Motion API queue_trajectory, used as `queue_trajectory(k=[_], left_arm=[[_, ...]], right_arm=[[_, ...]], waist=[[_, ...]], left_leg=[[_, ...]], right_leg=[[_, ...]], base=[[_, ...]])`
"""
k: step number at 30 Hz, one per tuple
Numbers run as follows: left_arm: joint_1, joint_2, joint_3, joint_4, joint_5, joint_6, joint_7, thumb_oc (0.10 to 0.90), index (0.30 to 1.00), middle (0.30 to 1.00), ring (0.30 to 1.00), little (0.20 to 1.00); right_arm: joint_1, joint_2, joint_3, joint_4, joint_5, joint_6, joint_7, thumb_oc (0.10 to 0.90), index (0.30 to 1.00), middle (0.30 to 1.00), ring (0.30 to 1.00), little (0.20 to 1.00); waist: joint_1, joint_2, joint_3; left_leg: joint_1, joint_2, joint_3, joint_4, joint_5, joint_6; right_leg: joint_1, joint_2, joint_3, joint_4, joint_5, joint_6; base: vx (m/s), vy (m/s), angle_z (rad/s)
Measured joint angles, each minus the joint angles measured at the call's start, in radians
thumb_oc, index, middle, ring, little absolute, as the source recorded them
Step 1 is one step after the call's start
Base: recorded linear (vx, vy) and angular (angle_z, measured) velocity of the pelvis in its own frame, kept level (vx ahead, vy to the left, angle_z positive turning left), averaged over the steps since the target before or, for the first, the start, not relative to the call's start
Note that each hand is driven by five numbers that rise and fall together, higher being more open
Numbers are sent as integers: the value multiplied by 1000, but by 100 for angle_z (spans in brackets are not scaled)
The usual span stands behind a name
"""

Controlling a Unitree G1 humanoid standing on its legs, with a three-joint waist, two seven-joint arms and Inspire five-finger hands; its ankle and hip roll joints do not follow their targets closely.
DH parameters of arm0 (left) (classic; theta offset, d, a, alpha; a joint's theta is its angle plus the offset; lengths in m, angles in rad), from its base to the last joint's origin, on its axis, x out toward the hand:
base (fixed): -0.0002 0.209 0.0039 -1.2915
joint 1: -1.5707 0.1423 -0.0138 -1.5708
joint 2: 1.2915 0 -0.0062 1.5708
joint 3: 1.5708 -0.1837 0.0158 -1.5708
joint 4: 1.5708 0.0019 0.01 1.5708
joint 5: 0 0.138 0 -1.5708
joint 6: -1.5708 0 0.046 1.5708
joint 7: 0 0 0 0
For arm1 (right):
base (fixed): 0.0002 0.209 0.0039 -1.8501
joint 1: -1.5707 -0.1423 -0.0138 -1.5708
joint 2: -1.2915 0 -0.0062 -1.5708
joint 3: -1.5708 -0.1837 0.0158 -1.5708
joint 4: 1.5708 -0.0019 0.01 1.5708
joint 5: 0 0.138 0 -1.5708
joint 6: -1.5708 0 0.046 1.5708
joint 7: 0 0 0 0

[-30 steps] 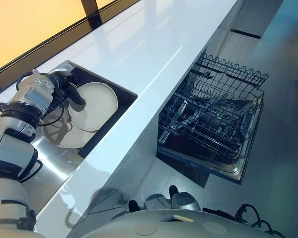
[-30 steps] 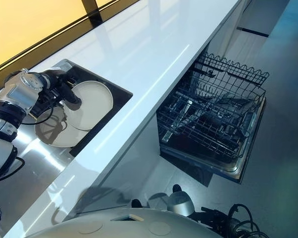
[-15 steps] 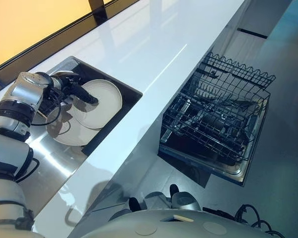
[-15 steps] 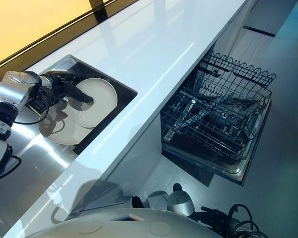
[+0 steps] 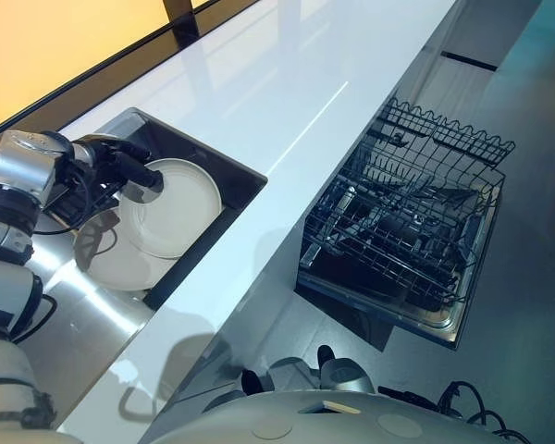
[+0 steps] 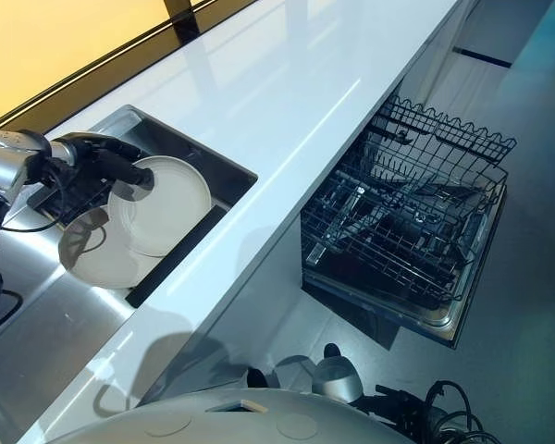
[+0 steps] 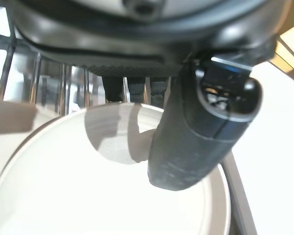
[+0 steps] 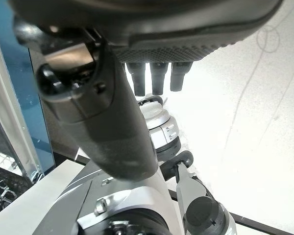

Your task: Pick up plates and place into dishwasher.

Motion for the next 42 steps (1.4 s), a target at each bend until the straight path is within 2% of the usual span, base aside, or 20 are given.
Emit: queue_trajectory(k=[6, 11, 13, 16, 19, 21, 25, 27, 30, 33, 37, 40, 42], left_arm=[[14, 1, -2, -22, -11, -6, 46, 100, 300, 300, 300, 200], [66, -5, -11, -136, -54, -63, 15, 100, 300, 300, 300, 200], [85, -12, -16, -207, -81, -92, 54, 100, 300, 300, 300, 200], [86, -23, -14, -226, -92, -136, 135, 100, 300, 300, 300, 200], [90, -26, 26, -228, -91, -201, 253, 100, 300, 300, 300, 200], [90, -26, 68, -199, -81, -277, 358, 100, 300, 300, 300, 200], [137, -27, 215, -191, -69, -418, 589, 100, 300, 300, 300, 200], [209, -32, 311, -257, -67, -465, 712, 100, 300, 300, 300, 200], [304, -38, 380, -385, -27, -494, 824, 100, 300, 300, 300, 200], [412, -56, 422, -530, 29, -508, 917, 100, 300, 300, 300, 200], [467, -57, 427, -570, 91, -531, 984, 100, 300, 300, 300, 200], [493, -56, 439, -568, 130, -586, 1031, 100, 300, 300, 300, 200], [498, -56, 452, -567, 152, -636, 1055, 100, 300, 300, 300, 200]], right_arm=[[5, 0, 1, 0, 0, 0, -10, 800, 900, 900, 900, 900], [4, 1, 6, 0, 4, -9, -19, 800, 900, 900, 900, 900], [1, 2, 14, -12, 33, -36, -31, 800, 900, 900, 900, 900], [1, 2, 27, -83, 43, -77, -41, 800, 900, 900, 900, 900], [32, -3, 81, -269, 114, -86, -62, 800, 900, 900, 900, 900], [40, 29, 85, -351, 223, -104, -50, 800, 900, 900, 900, 900], [70, 88, 106, -536, 367, -111, -34, 800, 900, 900, 900, 900], [99, 90, 144, -666, 367, -113, -55, 800, 900, 900, 900, 900], [121, 87, 181, -796, 308, -114, -96, 800, 900, 900, 900, 900], [136, 22, 212, -935, 185, -70, -116, 800, 900, 900, 900, 900], [145, -57, 212, -1064, 151, 11, -61, 800, 900, 900, 900, 900], [153, -159, 199, -1223, 264, 56, -11, 800, 900, 900, 900, 900], [153, -168, 132, -1295, 353, 55, -20, 800, 900, 900, 900, 900]], waist=[[27, -1, -1], [46, -4, -2], [46, -8, -5], [31, -8, -6], [22, -9, -7], [22, -16, -11], [22, -19, -20], [23, -21, -29], [26, -37, -43], [36, -55, -55], [33, -73, -67], [28, -74, -67], [22, -76, -69]], left_leg=[[2, -1, 5, 2, -1, 1], [7, -1, -2, -1, 0, 1], [7, -1, -7, -2, 3, 0], [4, 2, -12, -3, 7, -9], [2, 9, -12, -2, 16, -15], [-1, 18, -11, -2, 22, -20], [-7, 28, -10, 0, 30, -25], [-11, 34, -9, 2, 30, -30], [-10, 39, -8, 2, 30, -34], [-10, 38, 7, 2, 30, -34], [-11, 45, 13, -2, 29, -35], [-13, 49, 15, -3, 27, -44], [-13, 51, 17, -3, 29, -47]], right_leg=[[1, 0, -1, 0, 0, 0], [10, 0, -5, 0, 0, 0], [11, 0, -6, -2, 0, 0], [13, 3, -9, -3, 1, -2], [10, 11, -8, -10, 6, -9], [12, 21, -7, -22, 16, -19], [11, 38, -8, -36, 26, -32], [9, 44, -8, -38, 27, -33], [8, 49, -7, -38, 27, -33], [6, 47, -4, -38, 27, -33], [3, 48, -5, -37, 27, -33], [1, 51, -4, -41, 26, -31], [1, 55, -3, -47, 27, -32]], base=[[-39, -20, -1], [-53, -38, 3], [-65, -43, 1], [-85, -52, 3], [-119, -81, -1], [-111, -97, -4], [-120, -103, -2], [-108, -79, -3], [-94, -77, -2], [-91, -85, -3], [-66, -59, -3], [-62, -47, -3], [-56, -16, -2]])
